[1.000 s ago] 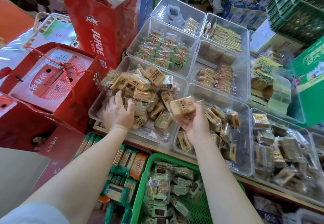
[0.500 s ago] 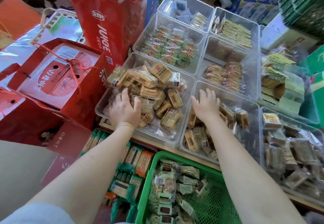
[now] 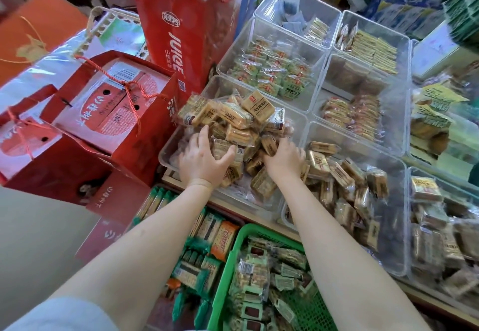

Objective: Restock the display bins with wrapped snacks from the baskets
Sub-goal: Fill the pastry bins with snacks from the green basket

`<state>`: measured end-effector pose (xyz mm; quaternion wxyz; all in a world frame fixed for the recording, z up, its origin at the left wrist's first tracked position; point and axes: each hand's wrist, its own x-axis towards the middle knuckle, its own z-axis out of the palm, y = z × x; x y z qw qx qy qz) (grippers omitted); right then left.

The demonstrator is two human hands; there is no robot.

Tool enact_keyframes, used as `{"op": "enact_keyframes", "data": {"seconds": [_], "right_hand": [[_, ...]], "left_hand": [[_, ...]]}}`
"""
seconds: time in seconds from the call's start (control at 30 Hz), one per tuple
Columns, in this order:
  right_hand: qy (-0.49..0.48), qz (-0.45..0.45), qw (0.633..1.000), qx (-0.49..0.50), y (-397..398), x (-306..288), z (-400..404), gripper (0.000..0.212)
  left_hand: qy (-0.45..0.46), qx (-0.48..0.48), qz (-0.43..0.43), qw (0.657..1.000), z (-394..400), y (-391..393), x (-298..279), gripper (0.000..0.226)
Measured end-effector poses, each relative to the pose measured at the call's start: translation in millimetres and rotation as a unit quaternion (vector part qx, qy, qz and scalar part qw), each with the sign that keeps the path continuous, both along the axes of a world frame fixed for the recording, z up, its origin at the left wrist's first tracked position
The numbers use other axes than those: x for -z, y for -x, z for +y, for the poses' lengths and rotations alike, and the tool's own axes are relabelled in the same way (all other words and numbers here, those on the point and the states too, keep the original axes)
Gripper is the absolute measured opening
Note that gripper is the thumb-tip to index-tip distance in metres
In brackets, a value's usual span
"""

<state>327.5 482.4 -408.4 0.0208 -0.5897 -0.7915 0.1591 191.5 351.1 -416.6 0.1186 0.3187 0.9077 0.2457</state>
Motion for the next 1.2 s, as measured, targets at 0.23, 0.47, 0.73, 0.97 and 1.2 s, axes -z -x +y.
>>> {"op": "enact_keyframes", "data": {"seconds": [0.23, 0.47, 0.73, 0.97, 1.2], "right_hand": [[0.086, 0.27, 0.957, 0.063, -59.8, -66.1, -20.2, 0.019], [-0.01, 0.044, 0.999, 0.03, -146.6, -33.2, -54.4, 0.056], [0.044, -0.071, 0.996, -0.026, -141.5, -22.1, -76.7, 0.066], [0.023, -0.062, 0.979, -0.192, -58.5, -25.5, -69.7, 0.07], [0.015, -0.094, 0.983, -0.159, -43.4, -32.2, -64.1, 0.062]], "left_hand": [[0.017, 0.023, 0.014, 0.999, -2.4, 1.4, -0.7, 0.095], [0.034, 0.043, 0.011, 0.998, -4.9, -0.2, -2.4, 0.098], [0.053, 0.102, 0.02, 0.993, -45.7, -12.8, -5.0, 0.116], [0.129, 0.139, 0.037, 0.981, -61.5, -1.8, -5.4, 0.129], [0.14, 0.164, 0.032, 0.976, -61.7, 11.0, -6.1, 0.133]]}}
